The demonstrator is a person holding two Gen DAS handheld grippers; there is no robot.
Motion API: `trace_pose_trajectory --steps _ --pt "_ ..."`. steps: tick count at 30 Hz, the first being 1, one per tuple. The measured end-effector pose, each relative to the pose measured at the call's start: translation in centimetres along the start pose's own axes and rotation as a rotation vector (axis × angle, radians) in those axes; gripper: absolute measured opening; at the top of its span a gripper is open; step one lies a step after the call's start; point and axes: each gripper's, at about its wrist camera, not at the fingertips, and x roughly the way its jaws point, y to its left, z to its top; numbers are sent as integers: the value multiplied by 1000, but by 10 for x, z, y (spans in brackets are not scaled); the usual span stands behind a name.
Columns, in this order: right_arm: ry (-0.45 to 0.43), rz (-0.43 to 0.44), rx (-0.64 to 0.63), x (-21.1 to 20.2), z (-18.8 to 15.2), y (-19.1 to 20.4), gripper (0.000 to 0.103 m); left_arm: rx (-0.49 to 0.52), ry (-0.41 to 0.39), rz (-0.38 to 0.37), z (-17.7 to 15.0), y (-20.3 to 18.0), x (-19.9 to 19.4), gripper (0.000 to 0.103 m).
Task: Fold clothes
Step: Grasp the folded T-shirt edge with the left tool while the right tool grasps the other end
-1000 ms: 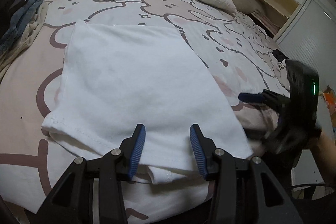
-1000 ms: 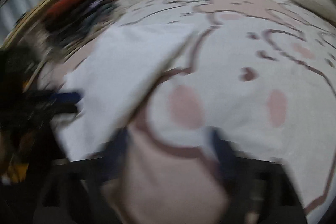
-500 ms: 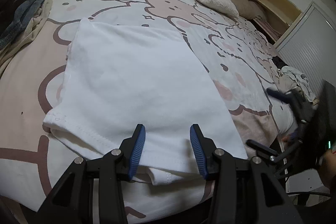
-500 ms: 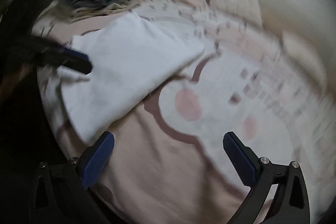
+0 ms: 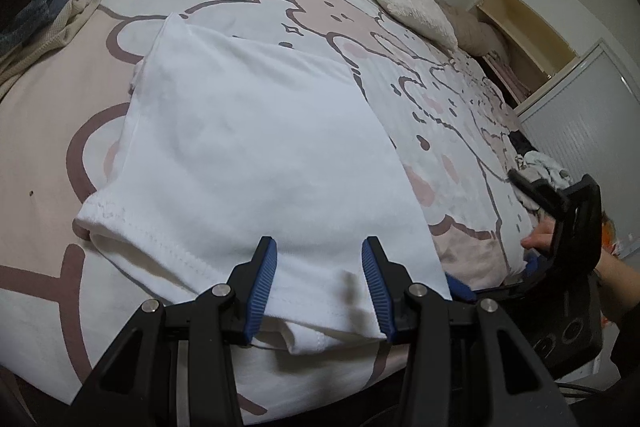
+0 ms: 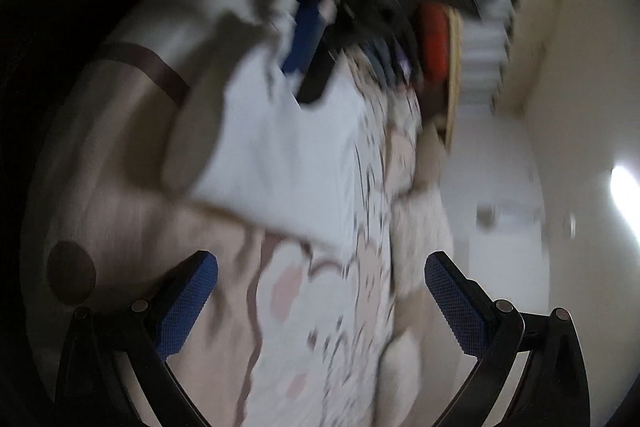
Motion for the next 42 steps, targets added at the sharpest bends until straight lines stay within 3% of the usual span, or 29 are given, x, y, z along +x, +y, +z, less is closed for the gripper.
trace_pose_trajectory --steps 8,9,12,14,16,18,21,24,28,32,35,39,41,42 --pt "-220 -36 -162 -3 11 9 99 -72 19 -60 3 10 -1 44" --pt "-239 -35 -169 -4 12 10 96 -76 20 -63 3 10 -1 44" --pt "-274 -17 -175 -5 19 13 65 -83 14 -66 4 10 -6 44" --pt "-269 34 -163 -2 25 13 36 9 -52 -24 2 1 -26 44" --pt "-229 111 -82 4 28 0 23 102 -119 19 0 -9 -46 44" --pt "-178 188 53 11 30 -24 21 302 -204 150 -12 -25 -69 46" --pt "-109 287 290 25 27 -72 18 622 -290 341 -38 -49 -87 57" --pt "-51 362 509 42 19 -115 16 848 -272 450 -63 -58 -74 57" --pt "-14 418 654 62 5 -139 11 1124 -207 578 -91 -61 -32 57" --pt "-3 439 682 62 0 -142 11 1231 -191 639 -89 -54 -7 58" --pt "8 449 686 55 2 -137 11 1262 -173 661 -74 -42 4 63" --pt "26 467 700 39 9 -111 11 1317 -140 628 -61 -27 12 64" --pt "44 473 714 34 12 -99 11 1327 -113 572 -54 -23 12 53" --pt "53 475 722 31 13 -93 11 1291 -65 512 -48 -22 12 32"
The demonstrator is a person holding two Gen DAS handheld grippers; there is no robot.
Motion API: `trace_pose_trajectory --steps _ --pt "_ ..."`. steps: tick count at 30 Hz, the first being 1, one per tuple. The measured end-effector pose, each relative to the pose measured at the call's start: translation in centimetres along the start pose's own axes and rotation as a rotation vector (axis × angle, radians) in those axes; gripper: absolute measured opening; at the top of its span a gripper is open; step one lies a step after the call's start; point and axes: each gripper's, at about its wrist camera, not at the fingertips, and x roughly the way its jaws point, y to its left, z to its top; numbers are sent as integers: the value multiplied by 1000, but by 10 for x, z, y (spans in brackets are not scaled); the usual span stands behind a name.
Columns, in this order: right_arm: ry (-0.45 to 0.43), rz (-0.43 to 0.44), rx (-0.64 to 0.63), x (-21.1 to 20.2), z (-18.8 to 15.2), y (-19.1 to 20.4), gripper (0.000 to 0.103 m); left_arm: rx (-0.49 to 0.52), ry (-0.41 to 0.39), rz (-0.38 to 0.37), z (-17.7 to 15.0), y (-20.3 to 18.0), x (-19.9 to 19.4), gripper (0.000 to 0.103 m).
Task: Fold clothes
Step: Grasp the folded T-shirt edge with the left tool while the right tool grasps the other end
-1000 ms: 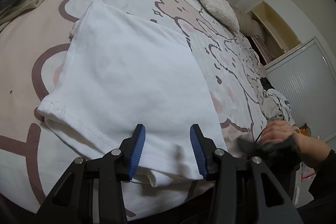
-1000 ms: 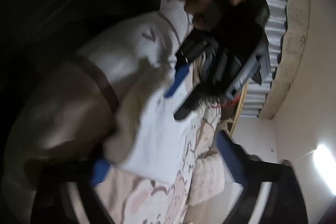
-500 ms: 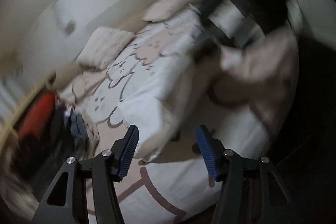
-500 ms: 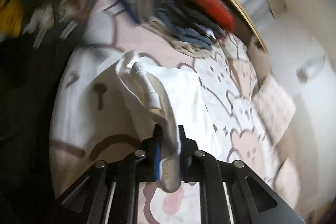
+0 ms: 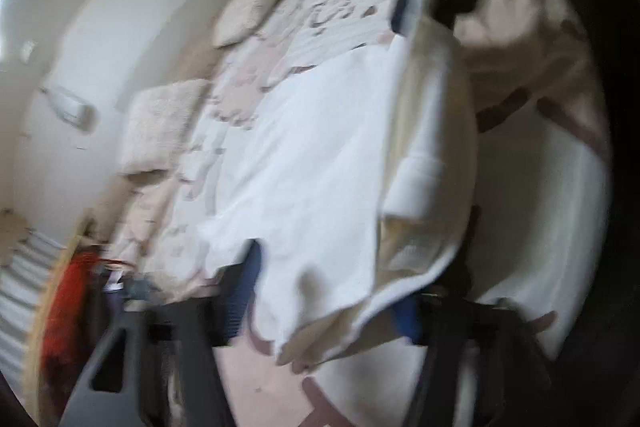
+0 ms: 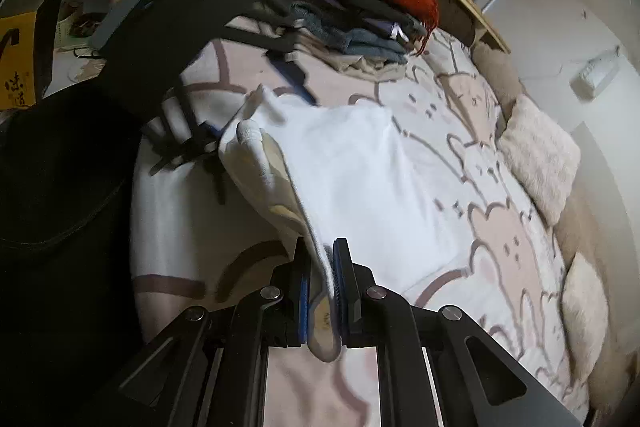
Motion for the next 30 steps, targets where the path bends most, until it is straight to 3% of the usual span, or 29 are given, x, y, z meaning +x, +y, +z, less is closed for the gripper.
trace_pose_trajectory --steps 1,2,9,10,11,13,19,22,26,29,30 --pt "12 -8 8 1 -2 5 11 -32 9 -73 1 6 2 21" --pt "24 -17 15 2 -5 10 11 -61 12 -109 0 9 0 19" --pt "95 -168 11 8 -12 53 16 -386 14 -365 5 55 6 16" --pt "89 -198 8 8 -10 57 30 -434 15 -395 5 58 6 16" --pt "83 -229 4 9 -7 61 58 -481 16 -425 4 62 6 16" --pt "40 -330 -30 9 0 71 78 -535 25 -467 2 63 3 16" --pt "56 -500 -160 44 18 87 78 -593 29 -518 -4 69 5 16" --pt "69 -499 -142 56 21 75 76 -513 22 -441 -3 64 1 16" --pt "111 -450 -125 61 17 53 35 -319 17 -259 -1 38 -10 20" --pt "106 -403 -144 57 14 44 18 -210 22 -146 -3 15 -11 20" --pt "99 -392 -152 54 14 42 17 -160 30 -93 -3 5 -8 20"
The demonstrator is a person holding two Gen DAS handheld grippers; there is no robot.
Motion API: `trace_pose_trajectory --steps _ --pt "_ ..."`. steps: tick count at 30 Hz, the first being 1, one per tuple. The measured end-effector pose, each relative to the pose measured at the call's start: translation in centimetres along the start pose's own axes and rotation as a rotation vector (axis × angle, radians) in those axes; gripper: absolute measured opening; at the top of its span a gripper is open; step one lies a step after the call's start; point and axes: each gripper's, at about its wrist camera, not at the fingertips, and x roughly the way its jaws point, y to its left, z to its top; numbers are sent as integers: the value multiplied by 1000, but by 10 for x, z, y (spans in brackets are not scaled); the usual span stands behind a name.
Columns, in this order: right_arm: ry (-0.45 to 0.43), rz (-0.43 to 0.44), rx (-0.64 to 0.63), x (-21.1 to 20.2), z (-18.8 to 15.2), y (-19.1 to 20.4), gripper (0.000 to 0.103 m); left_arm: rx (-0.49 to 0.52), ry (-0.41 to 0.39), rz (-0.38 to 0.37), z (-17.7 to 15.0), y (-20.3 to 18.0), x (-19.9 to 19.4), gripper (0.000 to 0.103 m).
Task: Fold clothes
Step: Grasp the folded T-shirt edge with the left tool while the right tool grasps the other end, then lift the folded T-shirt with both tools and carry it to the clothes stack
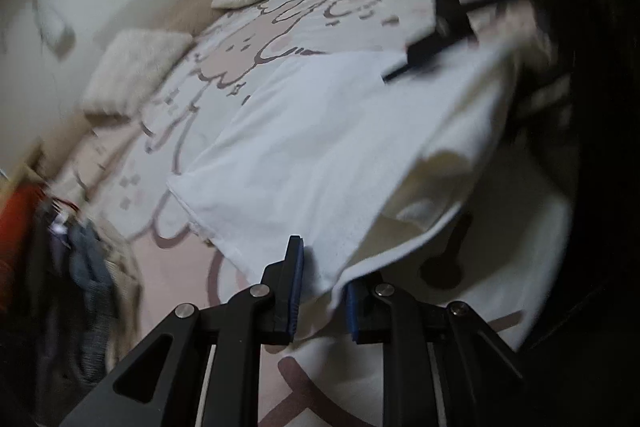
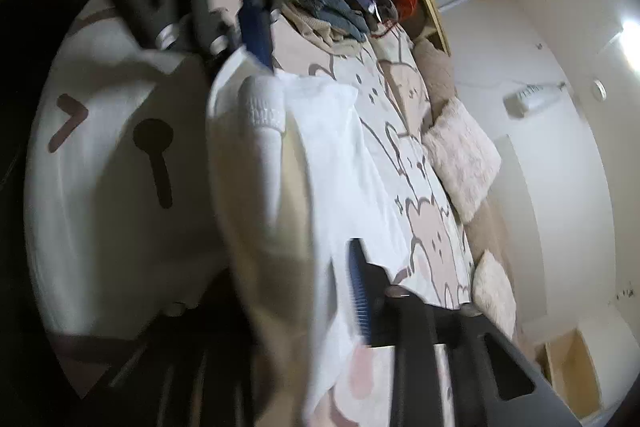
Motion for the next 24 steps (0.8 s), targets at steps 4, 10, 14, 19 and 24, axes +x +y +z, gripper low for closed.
trace_pose_trajectory --steps 4,10,14,19,24 --pt "-2 86 52 -2 3 -20 12 21 -14 102 -3 -6 7 23" --pt "28 240 182 5 19 -71 8 -448 -11 -88 8 85 7 5" --pt "0 217 216 19 52 -128 8 -657 -33 -158 27 151 -6 5" --pt "-31 160 256 27 114 -212 8 -770 -90 -110 57 232 -28 5" --pt "-104 87 269 18 191 -276 8 -858 -184 32 70 333 -81 5"
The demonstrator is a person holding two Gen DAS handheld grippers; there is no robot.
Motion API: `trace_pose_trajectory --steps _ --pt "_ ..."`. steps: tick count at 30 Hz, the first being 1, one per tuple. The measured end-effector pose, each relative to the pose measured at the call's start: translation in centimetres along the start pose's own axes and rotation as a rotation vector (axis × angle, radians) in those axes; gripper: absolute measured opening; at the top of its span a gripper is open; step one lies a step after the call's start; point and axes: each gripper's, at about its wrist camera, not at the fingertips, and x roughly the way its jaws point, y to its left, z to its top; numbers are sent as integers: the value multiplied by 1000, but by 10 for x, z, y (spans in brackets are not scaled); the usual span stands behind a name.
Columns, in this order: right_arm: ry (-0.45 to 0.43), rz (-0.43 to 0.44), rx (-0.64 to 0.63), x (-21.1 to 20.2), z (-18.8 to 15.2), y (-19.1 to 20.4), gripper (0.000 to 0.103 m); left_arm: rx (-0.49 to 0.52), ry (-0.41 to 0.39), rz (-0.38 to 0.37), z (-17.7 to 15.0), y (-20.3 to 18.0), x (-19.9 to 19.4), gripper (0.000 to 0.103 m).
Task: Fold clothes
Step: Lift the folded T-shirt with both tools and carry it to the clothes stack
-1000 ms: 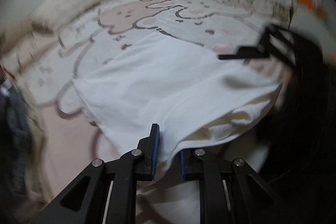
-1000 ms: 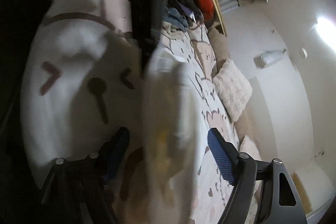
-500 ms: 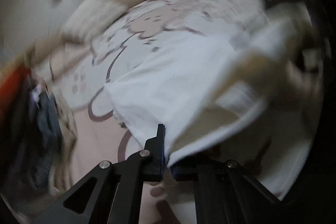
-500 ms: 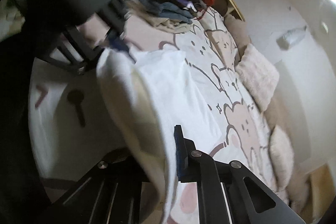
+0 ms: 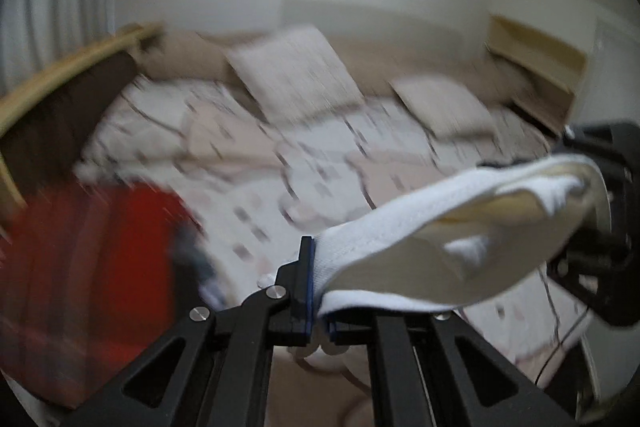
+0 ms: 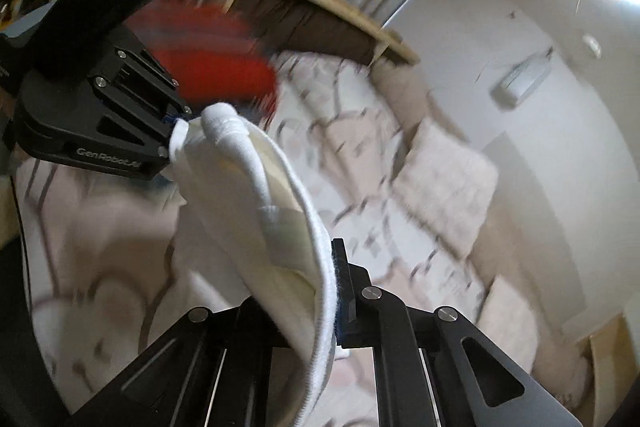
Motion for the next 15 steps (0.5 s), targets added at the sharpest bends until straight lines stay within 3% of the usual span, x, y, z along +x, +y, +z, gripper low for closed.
trace_pose_trajectory --steps 7,12,15 --pt "-147 -34 48 -2 141 -28 8 -9 -184 241 103 80 -70 5" --pt "-174 27 119 35 216 -33 8 -93 -202 334 130 149 -81 5" --pt "-164 72 151 60 249 -26 8 -168 -201 341 131 188 -75 5"
